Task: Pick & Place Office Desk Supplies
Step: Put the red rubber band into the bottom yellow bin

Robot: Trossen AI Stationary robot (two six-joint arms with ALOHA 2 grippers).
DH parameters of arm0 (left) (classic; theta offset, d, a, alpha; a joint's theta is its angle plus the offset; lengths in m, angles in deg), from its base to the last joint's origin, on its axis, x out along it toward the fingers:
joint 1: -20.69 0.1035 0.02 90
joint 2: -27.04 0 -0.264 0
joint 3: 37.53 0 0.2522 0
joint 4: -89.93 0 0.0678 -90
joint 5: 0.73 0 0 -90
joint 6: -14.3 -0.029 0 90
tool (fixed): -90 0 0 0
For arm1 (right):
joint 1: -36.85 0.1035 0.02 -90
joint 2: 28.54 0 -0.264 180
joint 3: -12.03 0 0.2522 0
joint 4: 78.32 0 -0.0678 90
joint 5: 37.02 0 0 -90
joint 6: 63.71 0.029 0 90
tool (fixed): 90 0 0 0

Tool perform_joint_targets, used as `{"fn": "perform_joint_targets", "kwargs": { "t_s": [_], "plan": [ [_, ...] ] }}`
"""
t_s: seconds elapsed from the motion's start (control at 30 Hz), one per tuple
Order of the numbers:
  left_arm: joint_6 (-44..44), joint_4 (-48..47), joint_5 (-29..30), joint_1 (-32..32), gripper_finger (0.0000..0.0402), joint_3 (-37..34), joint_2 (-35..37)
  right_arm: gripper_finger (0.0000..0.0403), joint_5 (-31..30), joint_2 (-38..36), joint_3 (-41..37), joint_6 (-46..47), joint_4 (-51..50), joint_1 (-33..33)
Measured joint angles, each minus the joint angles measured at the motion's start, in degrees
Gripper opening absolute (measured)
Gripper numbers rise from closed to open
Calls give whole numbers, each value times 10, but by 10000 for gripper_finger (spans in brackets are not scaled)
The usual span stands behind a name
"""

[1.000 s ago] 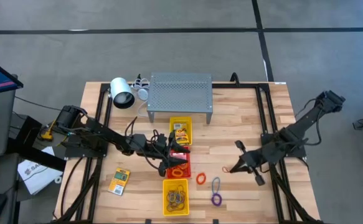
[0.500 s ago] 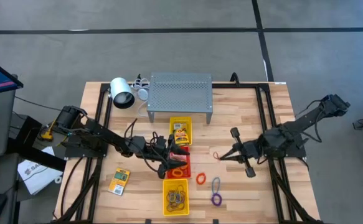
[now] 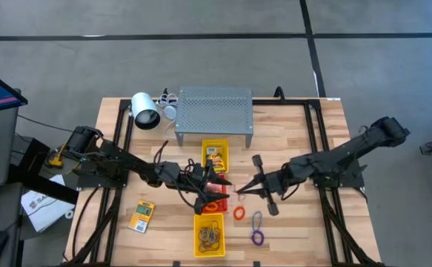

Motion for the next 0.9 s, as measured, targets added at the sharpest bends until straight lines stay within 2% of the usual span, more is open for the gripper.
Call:
{"fn": "perform_joint_targets", "kwargs": {
  "t_s": [0.3,0.73,0.9],
  "plan": [
    [2,-6,-38,-2,205,0,0,0,-3,84,64,-18,-4,-8],
    [2,-10,-45,-15,204,0,0,0,-4,86,69,-13,-2,-18],
    [2,-10,-45,-15,185,0,0,0,-4,86,69,-13,0,-18]
  ]
}}
